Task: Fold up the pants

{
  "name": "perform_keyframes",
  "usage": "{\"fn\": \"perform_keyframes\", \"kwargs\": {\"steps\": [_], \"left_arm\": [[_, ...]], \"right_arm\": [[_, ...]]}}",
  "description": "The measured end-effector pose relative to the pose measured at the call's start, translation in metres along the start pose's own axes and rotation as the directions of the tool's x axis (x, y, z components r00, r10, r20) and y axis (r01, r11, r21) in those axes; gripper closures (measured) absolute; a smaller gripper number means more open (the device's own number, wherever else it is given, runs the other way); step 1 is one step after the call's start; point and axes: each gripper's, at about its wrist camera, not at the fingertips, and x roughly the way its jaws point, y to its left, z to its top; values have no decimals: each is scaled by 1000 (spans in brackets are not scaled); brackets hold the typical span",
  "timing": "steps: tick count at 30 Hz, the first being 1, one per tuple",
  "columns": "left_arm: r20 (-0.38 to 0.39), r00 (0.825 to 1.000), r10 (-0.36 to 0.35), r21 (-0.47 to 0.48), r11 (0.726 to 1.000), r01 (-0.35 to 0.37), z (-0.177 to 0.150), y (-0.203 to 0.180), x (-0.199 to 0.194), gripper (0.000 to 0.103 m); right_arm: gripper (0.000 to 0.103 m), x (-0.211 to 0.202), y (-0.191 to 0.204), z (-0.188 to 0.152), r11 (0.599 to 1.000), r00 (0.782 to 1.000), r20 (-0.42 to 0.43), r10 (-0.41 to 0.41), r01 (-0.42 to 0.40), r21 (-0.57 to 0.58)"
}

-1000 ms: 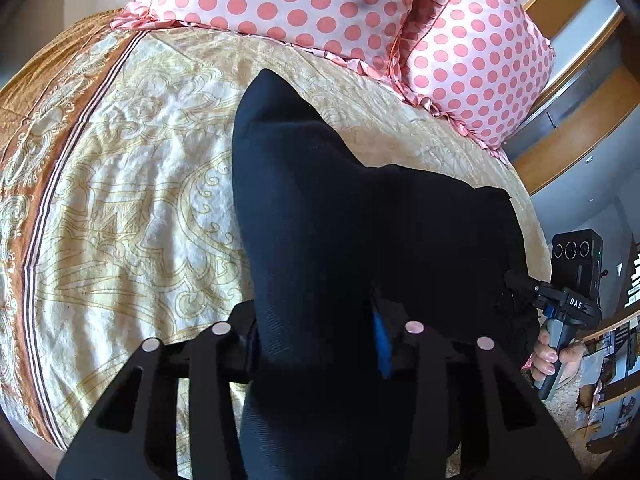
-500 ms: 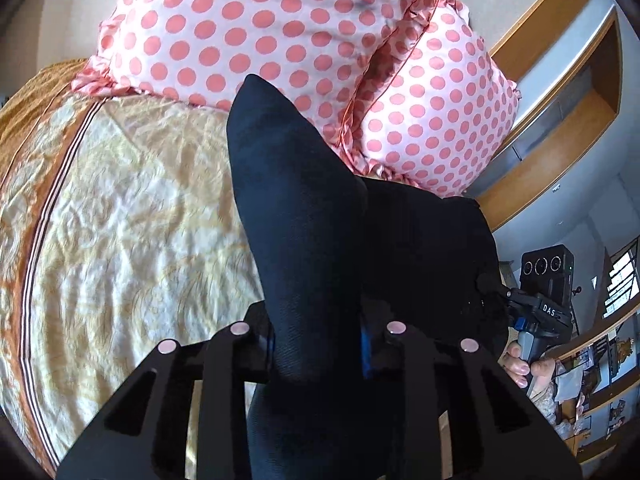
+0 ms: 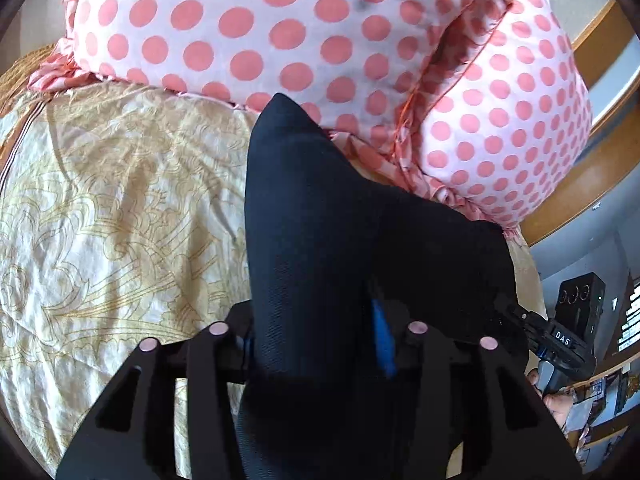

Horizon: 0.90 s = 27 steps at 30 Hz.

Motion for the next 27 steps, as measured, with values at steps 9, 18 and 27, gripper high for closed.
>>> {"fn": "perform_keyframes", "kwargs": {"steps": [9, 18, 27], "left_arm": [[208, 935, 286, 11, 956, -294, -24, -4, -73, 13], [215, 949, 230, 274, 918, -285, -111, -80, -56, 4], [231, 916, 329, 297, 872, -388, -123, -79, -27, 2]], "right_arm": [[34, -73, 49, -38, 911, 915, 302, -269, 343, -229], [38, -45, 102, -103, 851, 957, 211, -199, 275, -447], [36, -32, 89, -103, 883, 970, 122, -212, 244, -400]]}}
